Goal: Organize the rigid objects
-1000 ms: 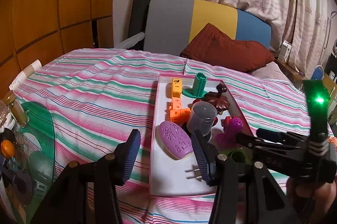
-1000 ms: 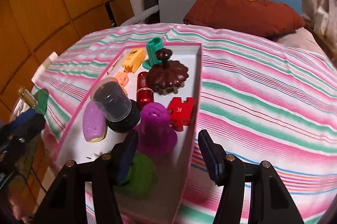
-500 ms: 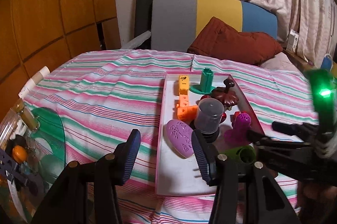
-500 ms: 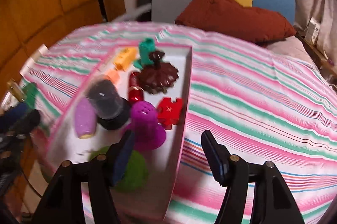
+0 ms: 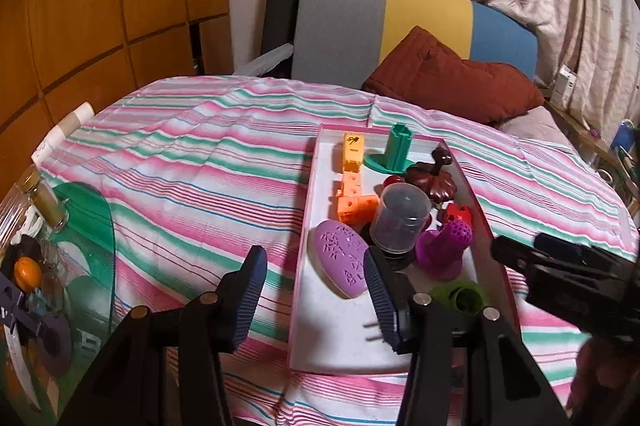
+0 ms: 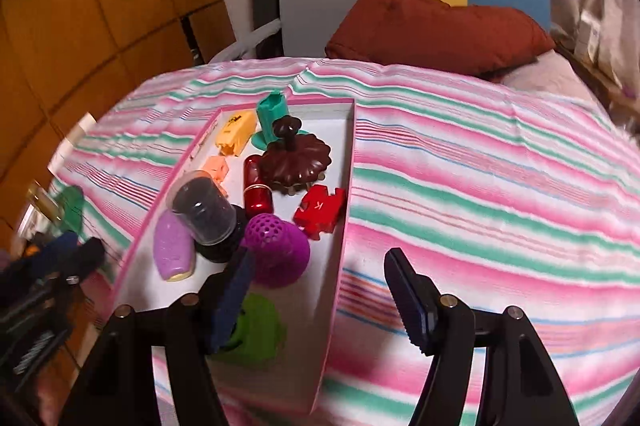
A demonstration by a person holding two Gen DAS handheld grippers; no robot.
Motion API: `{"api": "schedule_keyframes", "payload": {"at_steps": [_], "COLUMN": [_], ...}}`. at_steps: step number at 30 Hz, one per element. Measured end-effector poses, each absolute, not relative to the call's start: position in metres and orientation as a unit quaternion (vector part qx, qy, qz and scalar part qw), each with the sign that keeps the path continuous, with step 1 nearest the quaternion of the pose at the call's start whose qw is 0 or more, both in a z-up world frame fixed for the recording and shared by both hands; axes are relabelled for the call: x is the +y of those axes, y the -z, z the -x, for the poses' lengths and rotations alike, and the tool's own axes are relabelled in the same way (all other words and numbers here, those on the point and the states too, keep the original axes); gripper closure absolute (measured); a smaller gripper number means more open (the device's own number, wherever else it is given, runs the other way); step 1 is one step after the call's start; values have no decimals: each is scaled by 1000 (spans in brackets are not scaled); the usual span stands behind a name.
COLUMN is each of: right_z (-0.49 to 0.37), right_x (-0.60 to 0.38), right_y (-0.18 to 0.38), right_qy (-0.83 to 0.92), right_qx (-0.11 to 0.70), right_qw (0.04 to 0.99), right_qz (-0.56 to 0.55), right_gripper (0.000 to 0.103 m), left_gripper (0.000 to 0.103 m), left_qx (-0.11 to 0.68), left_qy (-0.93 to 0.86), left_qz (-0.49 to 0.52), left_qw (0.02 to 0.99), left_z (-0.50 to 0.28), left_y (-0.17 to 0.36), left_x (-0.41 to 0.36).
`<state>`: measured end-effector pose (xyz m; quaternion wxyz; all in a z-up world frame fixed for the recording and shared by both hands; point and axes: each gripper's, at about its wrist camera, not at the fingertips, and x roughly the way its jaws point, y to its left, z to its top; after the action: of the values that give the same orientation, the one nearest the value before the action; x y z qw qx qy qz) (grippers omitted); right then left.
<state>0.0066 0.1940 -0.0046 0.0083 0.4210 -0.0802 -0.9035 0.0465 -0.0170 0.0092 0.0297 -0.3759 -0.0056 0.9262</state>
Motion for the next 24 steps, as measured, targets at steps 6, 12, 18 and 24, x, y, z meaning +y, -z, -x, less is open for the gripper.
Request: {"api": "schedule_keyframes", "payload": {"at_steps": [6,12,18,24], "right_z": [-14,-11,-11,-10], "right_x": [177,158,151,151], "right_y": [-9,-11,-14,-17], "right_qy": [899,897,901,905], "right_qx": [-89,-76,-67,-59], "right_qw": [24,26,19,0], "right_qz": [-427,-435,-427,-421], "right_gripper": [12,7,0,0], "left_gripper": [52,52,52,52], "left_qx": [10,4,5,6], "left_qy": [-929,-928,-926,-921], "left_qz": [369,373,377,389], "left_qw": [14,5,-4,0], "left_z": [-47,-47,-45,-41], "left_y": [-16,-18,-18,-17], "left_x": [-19,-30,-35,-34]}}
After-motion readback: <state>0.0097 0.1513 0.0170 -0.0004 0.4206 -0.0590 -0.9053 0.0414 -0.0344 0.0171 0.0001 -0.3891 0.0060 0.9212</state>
